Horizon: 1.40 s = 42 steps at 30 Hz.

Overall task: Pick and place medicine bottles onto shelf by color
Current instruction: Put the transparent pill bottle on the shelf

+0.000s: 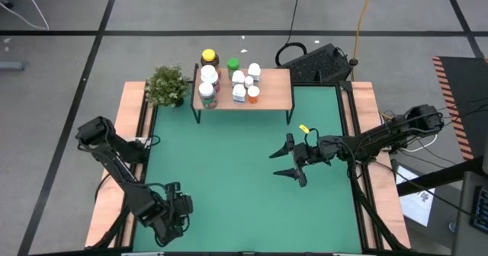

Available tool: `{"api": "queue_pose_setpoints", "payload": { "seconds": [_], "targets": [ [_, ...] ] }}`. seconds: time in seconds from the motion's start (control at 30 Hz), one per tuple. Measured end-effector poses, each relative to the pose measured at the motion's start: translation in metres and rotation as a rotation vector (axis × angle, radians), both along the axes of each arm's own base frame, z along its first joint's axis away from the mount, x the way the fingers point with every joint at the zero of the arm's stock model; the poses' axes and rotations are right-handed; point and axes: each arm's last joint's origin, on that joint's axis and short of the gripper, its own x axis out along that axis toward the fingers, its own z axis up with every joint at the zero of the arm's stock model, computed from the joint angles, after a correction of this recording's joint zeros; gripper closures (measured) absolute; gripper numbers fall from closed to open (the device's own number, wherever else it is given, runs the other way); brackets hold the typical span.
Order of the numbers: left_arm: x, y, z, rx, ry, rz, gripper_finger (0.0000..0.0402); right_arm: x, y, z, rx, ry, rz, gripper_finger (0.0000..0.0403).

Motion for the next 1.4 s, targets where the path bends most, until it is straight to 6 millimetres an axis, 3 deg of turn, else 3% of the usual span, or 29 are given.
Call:
{"api": "queue_pose_setpoints", "payload": {
  "seconds": [0.23,0.7,0.9,1.03,1.17,1.4],
  "targets": [
    [0.0,0.0,0.0,0.006,-0.005,-0.003,0.0182,0.0,0.0,0.0,0.0,0.0,0.0,0.0129],
    [0.002,0.007,-0.016,-0.003,-0.019,0.006,0.026,0.0,0.0,0.0,0.003,0.0,0.0,0.0129],
    [0.009,0.015,-0.014,0.022,-0.005,-0.003,0.0254,0.0,0.0,0.001,0.014,-0.004,-0.011,0.0129],
    [0.029,0.031,-0.005,-0.007,0.047,0.077,0.0251,-0.004,-0.003,0.007,0.062,-0.016,-0.061,0.0129],
    [0.055,0.061,0.009,0.001,0.078,0.212,0.0261,-0.018,-0.007,0.024,0.08,-0.01,-0.103,0.0129],
    [0.111,0.116,0.061,-0.017,-0.038,0.225,0.0256,-0.056,-0.017,0.055,0.111,-0.027,-0.264,0.0129]
  ]
}}
